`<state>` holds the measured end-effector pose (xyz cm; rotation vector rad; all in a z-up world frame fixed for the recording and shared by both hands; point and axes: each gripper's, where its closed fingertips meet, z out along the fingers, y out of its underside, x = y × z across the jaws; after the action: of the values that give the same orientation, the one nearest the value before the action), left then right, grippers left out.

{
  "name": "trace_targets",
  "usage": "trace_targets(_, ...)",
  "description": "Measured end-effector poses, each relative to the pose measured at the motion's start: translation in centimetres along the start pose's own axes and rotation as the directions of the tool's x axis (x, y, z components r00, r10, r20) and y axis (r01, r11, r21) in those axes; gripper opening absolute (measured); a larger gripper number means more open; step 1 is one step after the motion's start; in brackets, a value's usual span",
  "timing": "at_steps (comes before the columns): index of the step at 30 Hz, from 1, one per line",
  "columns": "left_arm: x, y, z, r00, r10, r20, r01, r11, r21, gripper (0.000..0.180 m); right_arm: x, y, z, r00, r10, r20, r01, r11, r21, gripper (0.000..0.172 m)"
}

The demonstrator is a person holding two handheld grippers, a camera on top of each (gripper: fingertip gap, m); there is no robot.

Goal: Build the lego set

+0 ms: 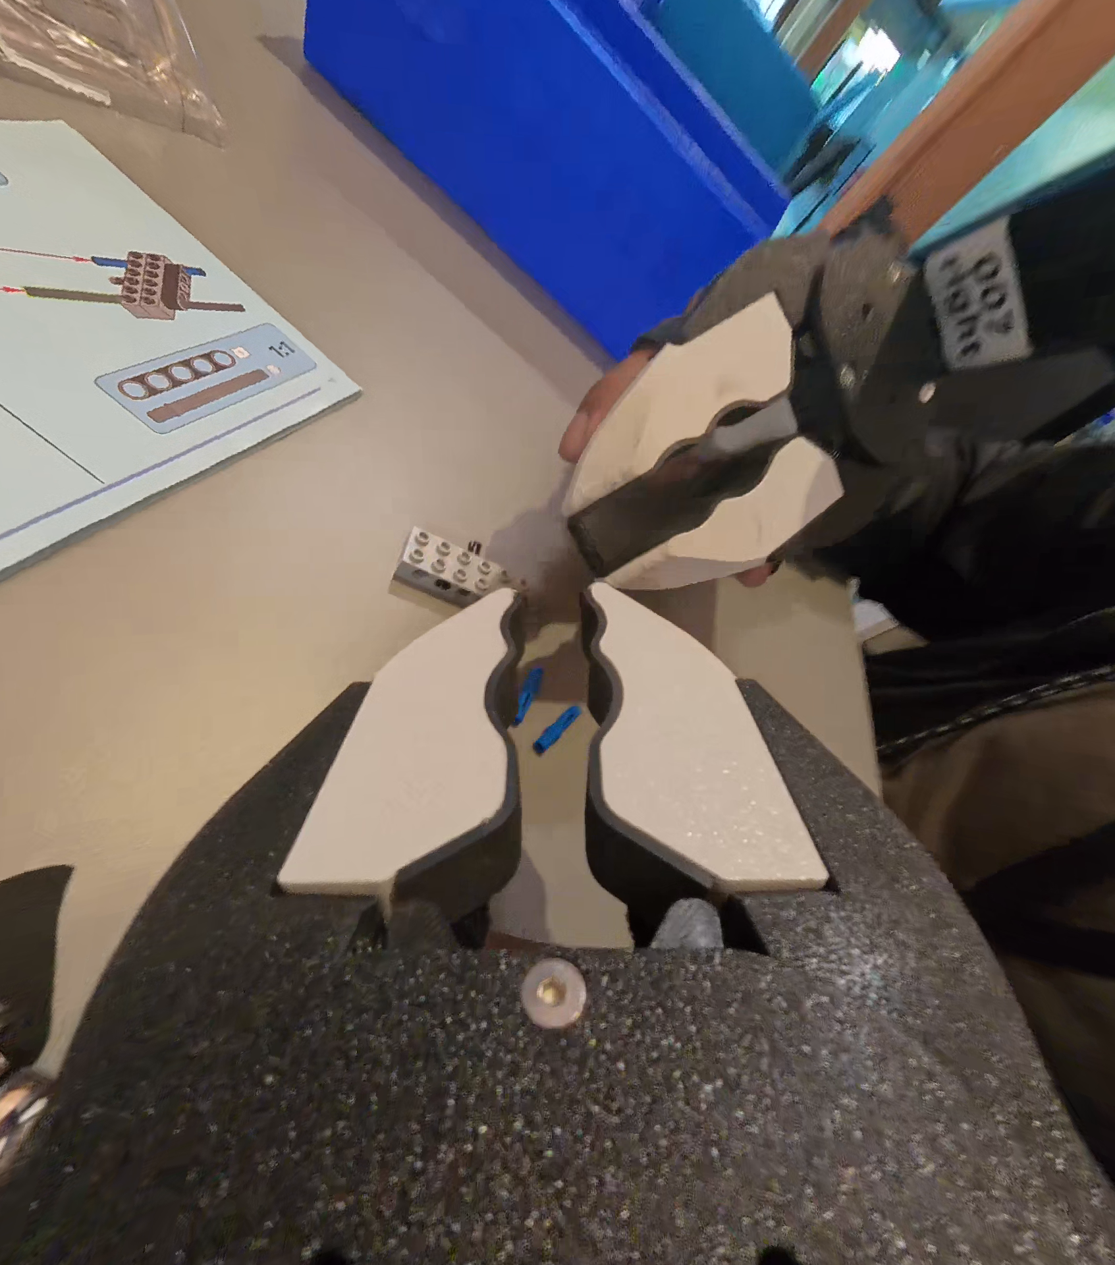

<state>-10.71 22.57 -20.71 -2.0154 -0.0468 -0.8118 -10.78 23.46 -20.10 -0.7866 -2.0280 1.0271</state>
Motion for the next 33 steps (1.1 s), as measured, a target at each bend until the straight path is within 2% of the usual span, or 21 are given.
trace_targets(7,1.1,-1.9,-0.7,0.968,-0.178,-0.176,0.202,0.971,0.125,0.017,0.3,-1.6,0.1,0.989,-0.058,-0.135,0.068,0.995,0.071,0.016)
trace_targets(13,1.9,-1.5,-0.3,0.940,-0.232,-0.249,0.262,0.961,0.092,0.017,0.1,-2.5,0.2,0.976,-0.098,-0.197,0.120,0.988,0.100,0.016)
trace_targets(16,2.5,-1.2,-0.2,0.932,-0.230,-0.279,0.260,0.963,0.073,0.005,-0.4,-2.6,0.3,0.972,-0.126,-0.200,0.150,0.983,0.110,0.016)
trace_targets(21,2.4,-0.7,-0.6,0.961,-0.138,-0.239,0.153,0.987,0.043,0.004,-0.6,-2.5,-0.2,0.975,-0.166,-0.148,0.186,0.974,0.128,0.024)
trace_targets(24,2.6,0.3,-0.8,0.978,-0.043,-0.206,0.037,0.999,-0.036,0.004,-0.8,-2.1,-0.8,0.972,-0.211,-0.105,0.225,0.964,0.141,0.027)
trace_targets(28,3.3,2.7,-0.9,0.977,0.090,-0.195,-0.128,0.973,-0.192,0.004,-2.5,-1.4,-0.8,0.956,-0.292,-0.022,0.292,0.945,0.147,0.027)
trace_targets(33,4.2,4.7,-0.8,0.963,0.142,-0.228,-0.206,0.934,-0.291,0.004,-5.4,-1.5,-0.7,0.923,-0.378,0.072,0.361,0.915,0.178,0.025)
